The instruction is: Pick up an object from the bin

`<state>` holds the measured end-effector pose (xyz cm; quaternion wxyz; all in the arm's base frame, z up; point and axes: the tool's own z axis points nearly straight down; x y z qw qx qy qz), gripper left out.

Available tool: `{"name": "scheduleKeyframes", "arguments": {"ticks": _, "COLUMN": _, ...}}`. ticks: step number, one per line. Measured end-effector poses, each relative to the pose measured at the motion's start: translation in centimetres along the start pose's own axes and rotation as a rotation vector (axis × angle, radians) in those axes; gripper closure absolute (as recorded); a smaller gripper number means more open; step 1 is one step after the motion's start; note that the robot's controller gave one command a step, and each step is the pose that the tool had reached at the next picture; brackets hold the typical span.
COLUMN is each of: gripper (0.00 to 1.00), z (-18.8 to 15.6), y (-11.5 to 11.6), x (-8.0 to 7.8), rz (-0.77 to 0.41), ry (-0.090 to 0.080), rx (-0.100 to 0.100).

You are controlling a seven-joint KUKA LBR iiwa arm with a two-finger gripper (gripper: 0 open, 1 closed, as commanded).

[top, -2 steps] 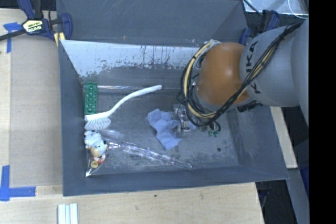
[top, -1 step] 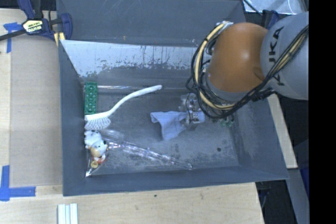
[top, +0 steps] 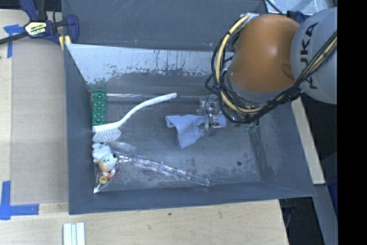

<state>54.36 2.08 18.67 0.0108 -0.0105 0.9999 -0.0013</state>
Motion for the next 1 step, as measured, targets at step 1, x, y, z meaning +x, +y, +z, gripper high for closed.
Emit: {"name": "scheduleKeyframes", "arguments": {"ticks": 1, "gripper": 1.00, "z": -9.52, "y": -0.62, "x": 0.53, "rz": -0.015, "ry": 0.004, "rx": 0.000}}
